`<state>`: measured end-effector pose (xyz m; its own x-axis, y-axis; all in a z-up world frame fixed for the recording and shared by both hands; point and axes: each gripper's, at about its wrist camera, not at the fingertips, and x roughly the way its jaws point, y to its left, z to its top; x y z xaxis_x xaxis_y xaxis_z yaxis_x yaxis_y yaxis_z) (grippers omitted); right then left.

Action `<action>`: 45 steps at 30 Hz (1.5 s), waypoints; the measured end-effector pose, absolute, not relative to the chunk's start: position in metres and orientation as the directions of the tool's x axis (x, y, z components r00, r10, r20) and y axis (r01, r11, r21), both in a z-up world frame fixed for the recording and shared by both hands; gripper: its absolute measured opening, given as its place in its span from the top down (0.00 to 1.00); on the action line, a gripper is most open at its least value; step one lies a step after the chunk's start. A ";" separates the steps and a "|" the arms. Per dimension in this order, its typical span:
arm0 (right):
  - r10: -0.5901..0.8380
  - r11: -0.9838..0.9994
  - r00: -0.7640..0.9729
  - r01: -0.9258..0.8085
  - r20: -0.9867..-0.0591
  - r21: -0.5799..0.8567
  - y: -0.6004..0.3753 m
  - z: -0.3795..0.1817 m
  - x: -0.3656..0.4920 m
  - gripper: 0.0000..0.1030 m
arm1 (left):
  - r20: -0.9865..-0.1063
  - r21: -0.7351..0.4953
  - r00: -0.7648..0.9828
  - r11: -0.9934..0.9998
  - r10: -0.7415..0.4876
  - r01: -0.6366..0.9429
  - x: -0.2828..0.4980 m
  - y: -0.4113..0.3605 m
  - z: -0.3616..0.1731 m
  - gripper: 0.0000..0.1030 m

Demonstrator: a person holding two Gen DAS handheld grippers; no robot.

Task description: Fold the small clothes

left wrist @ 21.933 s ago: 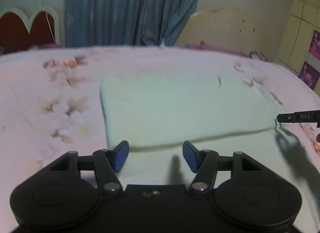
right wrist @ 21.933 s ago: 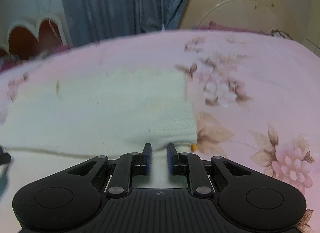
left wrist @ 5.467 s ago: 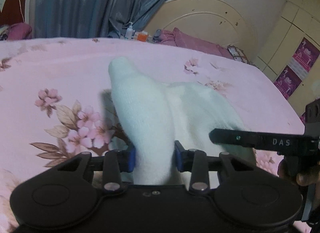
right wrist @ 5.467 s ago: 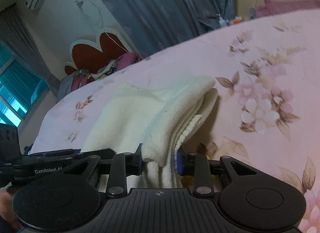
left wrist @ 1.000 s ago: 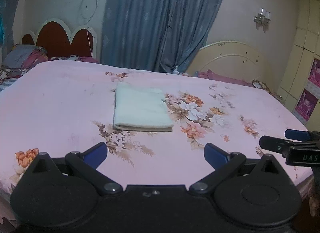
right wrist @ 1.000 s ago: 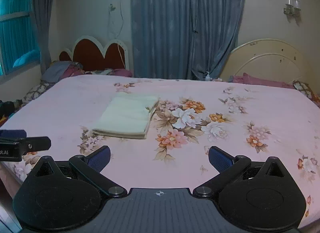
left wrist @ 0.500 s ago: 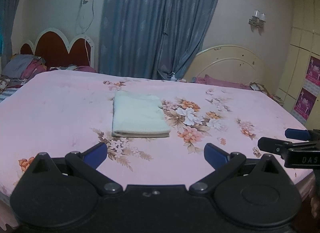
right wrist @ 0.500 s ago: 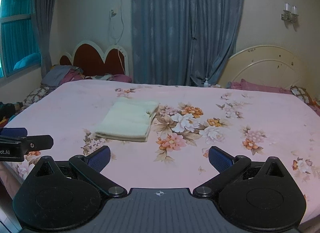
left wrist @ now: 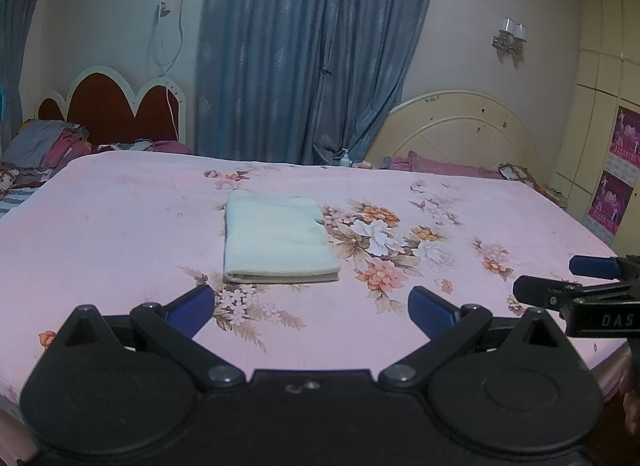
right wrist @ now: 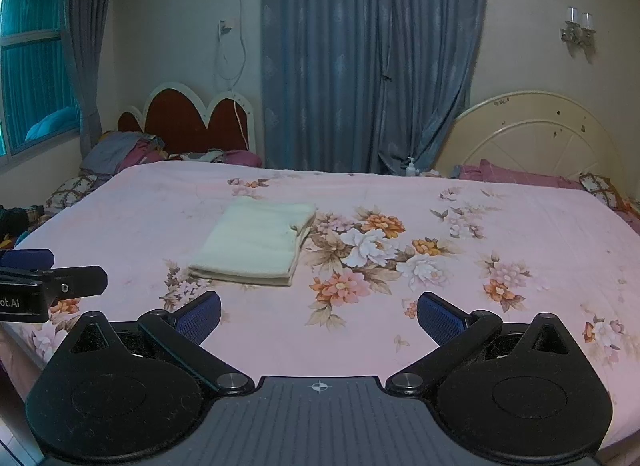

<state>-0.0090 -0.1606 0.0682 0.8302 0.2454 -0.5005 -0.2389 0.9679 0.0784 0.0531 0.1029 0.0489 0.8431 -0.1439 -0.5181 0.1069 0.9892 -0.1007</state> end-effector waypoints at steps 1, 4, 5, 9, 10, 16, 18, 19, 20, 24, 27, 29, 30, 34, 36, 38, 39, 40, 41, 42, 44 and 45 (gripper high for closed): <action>0.245 0.968 0.831 -0.239 -0.500 0.078 -0.160 0.068 -0.009 0.00 | -0.518 -0.101 0.843 0.989 -0.144 0.107 0.053 0.103 0.049 0.00; 0.246 0.968 0.830 -0.239 -0.500 0.079 -0.161 0.068 -0.009 0.00 | -0.519 -0.100 0.843 0.989 -0.144 0.108 0.053 0.103 0.049 0.00; 0.246 0.968 0.830 -0.239 -0.500 0.079 -0.161 0.068 -0.009 0.00 | -0.519 -0.098 0.842 0.989 -0.144 0.109 0.053 0.103 0.049 0.00; 0.243 0.969 0.832 -0.236 -0.499 0.077 -0.162 0.069 -0.006 0.00 | -0.519 -0.100 0.843 0.989 -0.144 0.108 0.053 0.102 0.050 0.00; 0.242 0.969 0.833 -0.235 -0.498 0.077 -0.162 0.069 -0.006 0.00 | -0.518 -0.098 0.843 0.989 -0.144 0.109 0.053 0.102 0.050 0.00; 0.242 0.969 0.834 -0.235 -0.496 0.078 -0.164 0.070 -0.004 0.00 | -0.511 -0.089 0.846 0.989 -0.150 0.121 0.057 0.103 0.051 0.00; 0.241 0.969 0.835 -0.234 -0.495 0.078 -0.163 0.070 -0.004 0.00 | -0.511 -0.088 0.846 0.989 -0.150 0.122 0.058 0.104 0.051 0.00; 0.241 0.969 0.835 -0.234 -0.495 0.078 -0.164 0.070 -0.004 0.00 | -0.511 -0.088 0.846 0.989 -0.150 0.122 0.058 0.103 0.051 0.00; 0.242 0.969 0.835 -0.233 -0.494 0.079 -0.164 0.070 -0.004 0.00 | -0.512 -0.088 0.845 0.989 -0.150 0.122 0.058 0.103 0.051 0.00; 0.242 0.969 0.836 -0.233 -0.493 0.080 -0.165 0.071 -0.004 0.00 | -0.514 -0.086 0.844 0.989 -0.149 0.122 0.060 0.105 0.051 0.00; 0.241 0.969 0.836 -0.232 -0.493 0.080 -0.165 0.070 -0.006 0.00 | -0.513 -0.085 0.845 0.989 -0.149 0.123 0.061 0.106 0.051 0.00; 0.240 0.969 0.836 -0.232 -0.493 0.079 -0.165 0.070 -0.005 0.00 | -0.513 -0.085 0.845 0.989 -0.150 0.124 0.062 0.106 0.051 0.00; 0.241 0.969 0.836 -0.232 -0.493 0.080 -0.165 0.070 -0.005 0.00 | -0.513 -0.086 0.845 0.989 -0.151 0.124 0.062 0.106 0.051 0.00; 0.239 0.970 0.836 -0.230 -0.493 0.080 -0.165 0.070 -0.004 0.00 | -0.513 -0.085 0.845 0.989 -0.151 0.125 0.062 0.107 0.051 0.00; 0.238 0.970 0.836 -0.229 -0.494 0.080 -0.165 0.070 -0.004 0.00 | -0.513 -0.086 0.845 0.988 -0.152 0.125 0.062 0.107 0.051 0.00; 0.239 0.970 0.836 -0.230 -0.493 0.080 -0.166 0.070 -0.004 0.00 | -0.512 -0.082 0.846 0.989 -0.148 0.124 0.063 0.108 0.051 0.00; 0.239 0.970 0.836 -0.229 -0.494 0.081 -0.166 0.070 -0.004 0.00 | -0.512 -0.080 0.846 0.989 -0.147 0.124 0.064 0.109 0.051 0.00; 0.240 0.970 0.836 -0.230 -0.494 0.081 -0.165 0.070 -0.004 0.00 | -0.512 -0.080 0.846 0.989 -0.147 0.123 0.064 0.109 0.051 0.00; 0.240 0.970 0.836 -0.231 -0.493 0.081 -0.165 0.070 -0.004 0.00 | -0.512 -0.080 0.847 0.989 -0.145 0.121 0.063 0.109 0.051 0.00; 0.239 0.970 0.837 -0.230 -0.493 0.081 -0.164 0.070 -0.005 0.00 | -0.513 -0.080 0.846 0.989 -0.146 0.122 0.064 0.110 0.051 0.00; 0.241 0.969 0.836 -0.231 -0.493 0.082 -0.164 0.070 -0.005 0.00 | -0.512 -0.078 0.847 0.990 -0.144 0.122 0.064 0.111 0.051 0.00; 0.242 0.969 0.836 -0.232 -0.492 0.082 -0.163 0.071 -0.005 0.00 | -0.512 -0.077 0.847 0.989 -0.145 0.123 0.064 0.112 0.051 0.00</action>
<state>-0.0047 -0.1634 0.0705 0.8360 0.2420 -0.4924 -0.2323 0.9692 0.0821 0.0637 0.1115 0.0511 0.8468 -0.1449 -0.5119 0.1227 0.9894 -0.0770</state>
